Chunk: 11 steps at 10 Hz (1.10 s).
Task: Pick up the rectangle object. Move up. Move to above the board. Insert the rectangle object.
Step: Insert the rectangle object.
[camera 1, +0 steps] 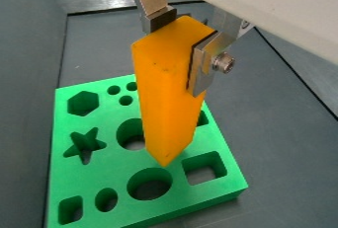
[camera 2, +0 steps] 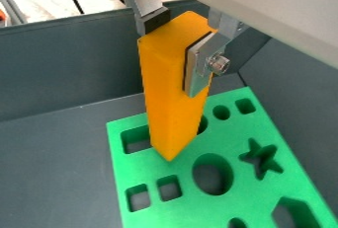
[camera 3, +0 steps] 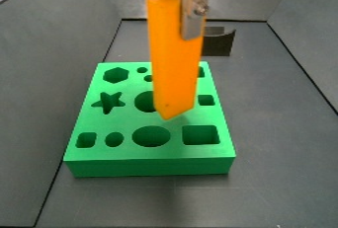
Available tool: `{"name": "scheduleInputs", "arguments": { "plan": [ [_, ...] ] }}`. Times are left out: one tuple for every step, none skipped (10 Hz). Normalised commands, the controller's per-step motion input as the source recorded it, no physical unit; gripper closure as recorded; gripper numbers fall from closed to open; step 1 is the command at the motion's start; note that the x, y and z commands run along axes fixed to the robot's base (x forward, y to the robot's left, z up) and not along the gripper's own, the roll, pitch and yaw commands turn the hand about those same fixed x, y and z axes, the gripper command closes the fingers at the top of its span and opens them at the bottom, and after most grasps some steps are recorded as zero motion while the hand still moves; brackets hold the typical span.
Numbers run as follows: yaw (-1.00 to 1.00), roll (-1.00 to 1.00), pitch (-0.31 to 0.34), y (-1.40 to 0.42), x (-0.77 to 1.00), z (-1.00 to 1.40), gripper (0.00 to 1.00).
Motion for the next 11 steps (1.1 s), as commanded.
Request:
{"name": "scheduleInputs", "arguments": {
  "plan": [
    [-0.69,0.06,0.0,-0.13,0.37,-0.04,1.0],
    [-0.77,0.03,0.0,-0.11,0.28,0.0,1.0],
    [-0.79,0.02,0.0,-0.11,0.26,0.0,1.0],
    [-0.75,0.03,0.0,-0.12,0.29,0.0,1.0],
    [-0.69,0.0,0.0,-0.1,0.36,0.0,1.0],
    [-0.05,0.0,0.0,0.0,0.09,0.0,1.0],
    [0.0,0.0,0.0,0.0,0.0,-0.03,1.0],
    [-0.55,0.08,0.0,-0.17,0.23,-0.23,1.0],
    [-0.89,0.11,-0.019,-0.13,0.1,-0.31,1.0],
    [-0.98,0.05,-0.013,-0.1,0.02,-0.21,1.0],
    [-0.99,0.03,-0.009,-0.1,0.01,-0.16,1.0]
  ]
}}
